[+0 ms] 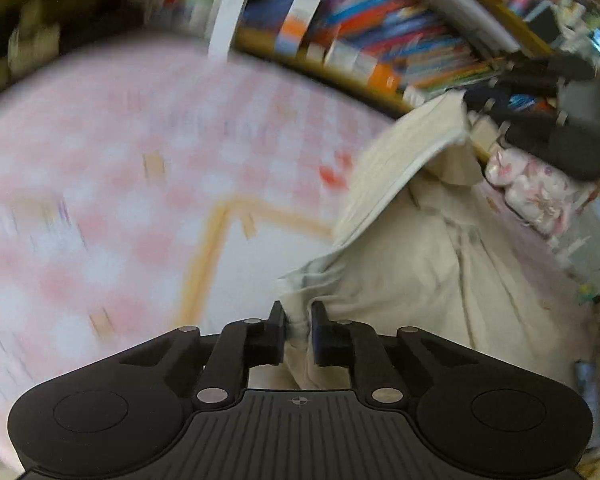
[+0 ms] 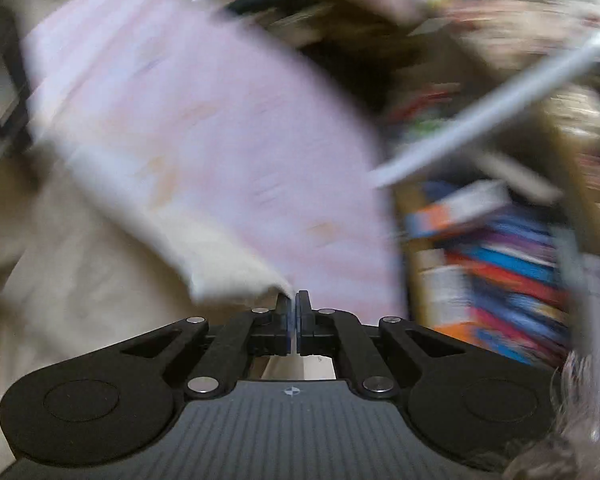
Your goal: Fold clothes
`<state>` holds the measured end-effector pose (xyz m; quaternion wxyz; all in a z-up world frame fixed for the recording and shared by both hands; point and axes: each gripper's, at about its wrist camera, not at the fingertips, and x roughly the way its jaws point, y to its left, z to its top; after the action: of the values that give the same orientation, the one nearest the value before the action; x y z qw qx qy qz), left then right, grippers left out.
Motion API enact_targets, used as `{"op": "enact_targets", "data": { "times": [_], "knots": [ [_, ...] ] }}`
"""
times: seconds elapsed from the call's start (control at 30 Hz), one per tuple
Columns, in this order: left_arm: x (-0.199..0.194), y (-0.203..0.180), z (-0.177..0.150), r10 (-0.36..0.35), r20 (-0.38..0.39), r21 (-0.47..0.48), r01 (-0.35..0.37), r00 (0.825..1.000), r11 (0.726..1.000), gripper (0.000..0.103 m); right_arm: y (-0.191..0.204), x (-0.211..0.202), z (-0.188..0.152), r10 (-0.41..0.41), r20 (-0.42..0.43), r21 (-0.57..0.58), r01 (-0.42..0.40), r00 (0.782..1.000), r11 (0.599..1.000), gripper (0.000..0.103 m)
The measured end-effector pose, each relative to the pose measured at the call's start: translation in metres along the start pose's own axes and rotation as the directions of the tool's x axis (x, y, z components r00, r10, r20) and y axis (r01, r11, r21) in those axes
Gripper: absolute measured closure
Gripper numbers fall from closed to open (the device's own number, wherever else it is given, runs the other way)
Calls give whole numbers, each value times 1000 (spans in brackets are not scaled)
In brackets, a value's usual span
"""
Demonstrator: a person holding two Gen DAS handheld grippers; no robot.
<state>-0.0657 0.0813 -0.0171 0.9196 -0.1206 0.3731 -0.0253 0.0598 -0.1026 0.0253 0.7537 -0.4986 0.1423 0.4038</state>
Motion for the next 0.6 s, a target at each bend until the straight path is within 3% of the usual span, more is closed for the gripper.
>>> {"op": "enact_targets", "data": {
  "times": [0.07, 0.1, 0.13, 0.2, 0.27, 0.3, 0.33, 0.37, 0.43, 0.5, 0.53, 0.57, 0.6],
  "knots": [
    [-17, -10, 31, 64, 139, 99, -78, 988, 992, 92, -21, -20, 6, -72, 39, 56, 70, 997, 996, 101],
    [-27, -17, 49, 94, 220, 146, -128, 971, 981, 92, -29, -32, 6, -117, 53, 74, 113, 992, 991, 101],
    [-36, -24, 63, 110, 291, 184, -169, 950, 968, 92, -36, -45, 7, -163, 66, 91, 157, 984, 983, 101],
    [-61, -44, 90, 105, 443, 252, -236, 890, 939, 92, -48, -73, 1, -268, 83, 167, 252, 960, 953, 101],
    [-84, -68, 103, 40, 553, 326, -260, 832, 909, 92, -59, -102, -6, -374, 91, 255, 342, 923, 905, 101],
    [-92, -79, 105, 1, 577, 369, -262, 817, 892, 92, -65, -116, -10, -426, 91, 298, 383, 900, 874, 101],
    [-96, -90, 104, -37, 574, 415, -252, 818, 874, 92, -71, -131, -13, -476, 88, 340, 422, 875, 840, 101],
    [-96, -99, 99, -75, 540, 456, -216, 838, 863, 92, -71, -140, -21, -497, 78, 370, 438, 864, 819, 101],
    [-83, -111, 78, -146, 412, 509, -94, 899, 856, 92, -65, -152, -40, -505, 49, 414, 442, 862, 796, 101],
    [-53, -119, 42, -137, 262, 546, -30, 955, 837, 91, -48, -146, -69, -405, -25, 434, 375, 914, 819, 101],
    [-38, -123, 23, -126, 184, 561, 1, 975, 828, 90, -37, -136, -86, -331, -79, 430, 332, 940, 840, 101],
    [-22, -127, 4, -114, 105, 574, 33, 988, 818, 86, -21, -122, -103, -252, -136, 416, 286, 958, 863, 101],
    [-10, -132, -10, -72, 62, 590, 22, 995, 807, 86, -6, -110, -117, -188, -180, 406, 247, 966, 880, 101]
  ]
}}
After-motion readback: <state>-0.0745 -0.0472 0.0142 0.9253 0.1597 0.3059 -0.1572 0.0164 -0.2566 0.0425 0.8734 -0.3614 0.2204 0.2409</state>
